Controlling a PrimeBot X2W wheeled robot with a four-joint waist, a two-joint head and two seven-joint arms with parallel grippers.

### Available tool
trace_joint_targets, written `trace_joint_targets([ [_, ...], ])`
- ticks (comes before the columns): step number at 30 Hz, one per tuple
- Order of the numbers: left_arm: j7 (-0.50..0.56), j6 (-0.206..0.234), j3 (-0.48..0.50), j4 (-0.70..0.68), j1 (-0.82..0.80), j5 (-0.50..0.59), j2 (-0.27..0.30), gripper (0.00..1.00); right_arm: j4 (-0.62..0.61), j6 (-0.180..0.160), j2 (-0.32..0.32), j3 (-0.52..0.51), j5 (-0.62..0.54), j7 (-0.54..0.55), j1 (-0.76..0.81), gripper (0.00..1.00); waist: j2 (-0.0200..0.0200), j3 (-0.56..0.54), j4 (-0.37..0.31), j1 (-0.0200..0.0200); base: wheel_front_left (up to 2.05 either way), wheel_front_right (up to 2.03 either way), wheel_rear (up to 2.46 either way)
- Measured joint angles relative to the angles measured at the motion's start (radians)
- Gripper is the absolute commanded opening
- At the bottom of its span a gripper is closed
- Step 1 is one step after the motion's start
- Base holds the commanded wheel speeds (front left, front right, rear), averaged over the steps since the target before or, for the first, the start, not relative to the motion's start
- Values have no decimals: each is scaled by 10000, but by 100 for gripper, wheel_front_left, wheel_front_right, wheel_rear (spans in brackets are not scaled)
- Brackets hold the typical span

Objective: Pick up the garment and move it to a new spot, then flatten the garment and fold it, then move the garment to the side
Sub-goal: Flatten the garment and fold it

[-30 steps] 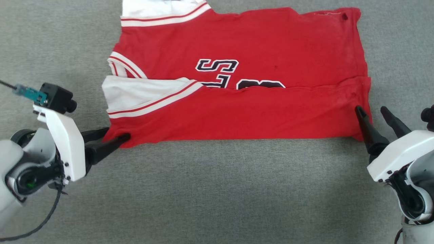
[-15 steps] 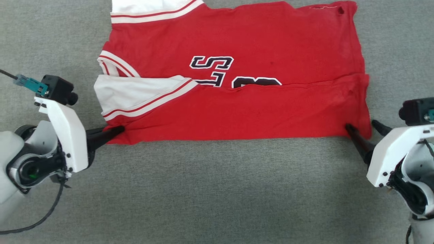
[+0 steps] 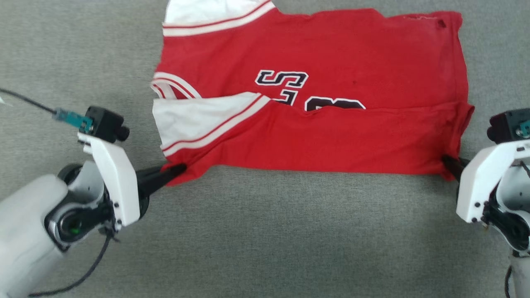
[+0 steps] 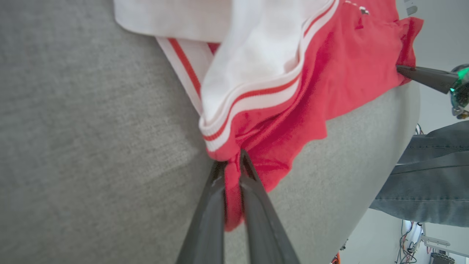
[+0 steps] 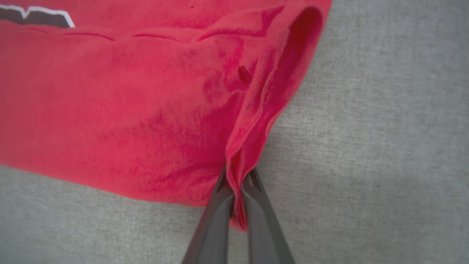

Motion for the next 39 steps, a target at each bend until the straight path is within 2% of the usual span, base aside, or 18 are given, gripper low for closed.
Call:
trace_joint_targets([
  [6,-763,2,-121,-759,745,-157,474,0,-316,2,-295,-330,330,-79,700,0,0,-500,151,0,0,0,0],
  [12,-1496,2,-410,-1643,1636,-142,1001,0,-880,2,-859,-472,639,288,1738,0,0,-946,307,0,0,0,0],
  [19,-2150,2,-784,-2192,2409,-27,1187,0,-1505,2,-995,-966,844,564,2685,2,0,-1209,451,0,0,0,0],
  [21,-2286,2,-803,-2192,2418,13,1185,0,-1680,2,-951,-1058,811,430,2765,62,0,-1231,457,0,0,0,0],
  [22,-2330,2,-802,-2188,2418,13,1185,20,-1770,2,-907,-1122,721,267,2782,100,0,-1243,452,0,0,0,0],
  [23,-2454,2,-794,-2188,2419,25,1187,47,-1841,2,-867,-1187,635,92,2787,100,0,-1246,443,0,0,0,0],
  [24,-2594,2,-767,-2182,2419,38,1197,87,-1894,2,-842,-1241,571,-73,2790,100,0,-1249,431,0,0,0,0],
  [25,-2725,2,-721,-2163,2419,38,1229,100,-1990,2,-803,-1285,523,-280,2805,100,0,-1249,418,0,0,0,0],
  [28,-3106,2,-568,-2151,2415,86,1499,100,-2393,0,-577,-1402,219,-1198,2794,100,0,-1227,321,0,0,0,0],
  [31,-3538,2,-303,-2092,2294,174,1812,100,-2763,0,-366,-1218,-127,-2581,2630,100,0,-1156,166,0,0,0,0],
  [34,-4217,2,151,-1818,1871,359,2004,100,-3053,2,-226,-487,-539,-4474,2438,100,0,-1064,-60,0,0,0,0],
  [39,-5162,2,894,-830,895,773,1964,100,-2579,2,355,495,-1131,-7150,2154,100,0,-847,-625,0,0,0,0],
])
